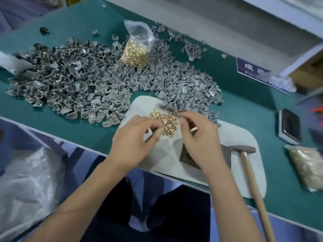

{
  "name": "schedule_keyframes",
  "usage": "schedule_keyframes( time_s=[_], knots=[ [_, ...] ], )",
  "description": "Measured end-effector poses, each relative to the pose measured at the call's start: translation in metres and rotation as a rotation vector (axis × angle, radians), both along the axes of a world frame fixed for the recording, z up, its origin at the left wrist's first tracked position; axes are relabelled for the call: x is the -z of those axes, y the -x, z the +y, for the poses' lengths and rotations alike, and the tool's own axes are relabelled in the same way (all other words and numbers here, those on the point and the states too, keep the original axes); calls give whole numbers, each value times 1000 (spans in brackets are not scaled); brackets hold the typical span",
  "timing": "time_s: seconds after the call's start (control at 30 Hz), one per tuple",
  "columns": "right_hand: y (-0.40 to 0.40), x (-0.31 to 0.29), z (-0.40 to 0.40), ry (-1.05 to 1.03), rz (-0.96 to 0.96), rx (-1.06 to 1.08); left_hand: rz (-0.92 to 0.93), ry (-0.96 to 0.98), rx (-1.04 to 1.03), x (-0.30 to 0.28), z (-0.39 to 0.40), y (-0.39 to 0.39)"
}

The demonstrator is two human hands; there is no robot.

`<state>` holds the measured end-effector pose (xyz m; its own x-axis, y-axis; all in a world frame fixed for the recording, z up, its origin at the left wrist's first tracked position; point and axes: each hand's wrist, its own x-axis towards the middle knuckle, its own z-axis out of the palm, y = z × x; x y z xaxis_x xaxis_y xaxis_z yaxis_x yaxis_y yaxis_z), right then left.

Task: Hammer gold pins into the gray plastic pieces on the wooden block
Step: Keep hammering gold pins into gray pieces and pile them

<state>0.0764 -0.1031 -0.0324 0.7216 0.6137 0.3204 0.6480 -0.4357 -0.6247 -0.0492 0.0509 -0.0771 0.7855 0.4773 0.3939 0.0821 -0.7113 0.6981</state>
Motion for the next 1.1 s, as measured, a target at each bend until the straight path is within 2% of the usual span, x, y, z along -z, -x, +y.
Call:
schedule_keyframes(
  time_s=[0.07,0.2,0.27,0.4,0.47,0.6,0.7,0.8,1.0,1.1],
  knots=[
    [-4,1,-6,-32,-21,27,-6,2,57,-5,-4,-17],
    [-18,2,-24,-175,17,211,12,-11,95,-12,-12,-42],
    [-27,5,-34,-88,8,311,47,-51,102,-15,-15,-55],
    [-30,13,-35,270,42,435,161,-152,117,-19,-17,-84],
    [-29,13,-31,350,19,446,202,-198,130,-20,-19,-97],
    [-33,10,-36,374,29,414,240,-259,250,-27,-26,-118],
    [-29,12,-41,349,32,361,301,-367,312,-31,-31,-130],
    [-26,11,-43,291,22,355,327,-448,279,-31,-36,-139],
    [-25,10,-44,250,39,343,304,-583,255,-30,-44,-140],
    [-26,13,-46,191,48,342,212,-501,238,-22,-39,-124]
  ],
)
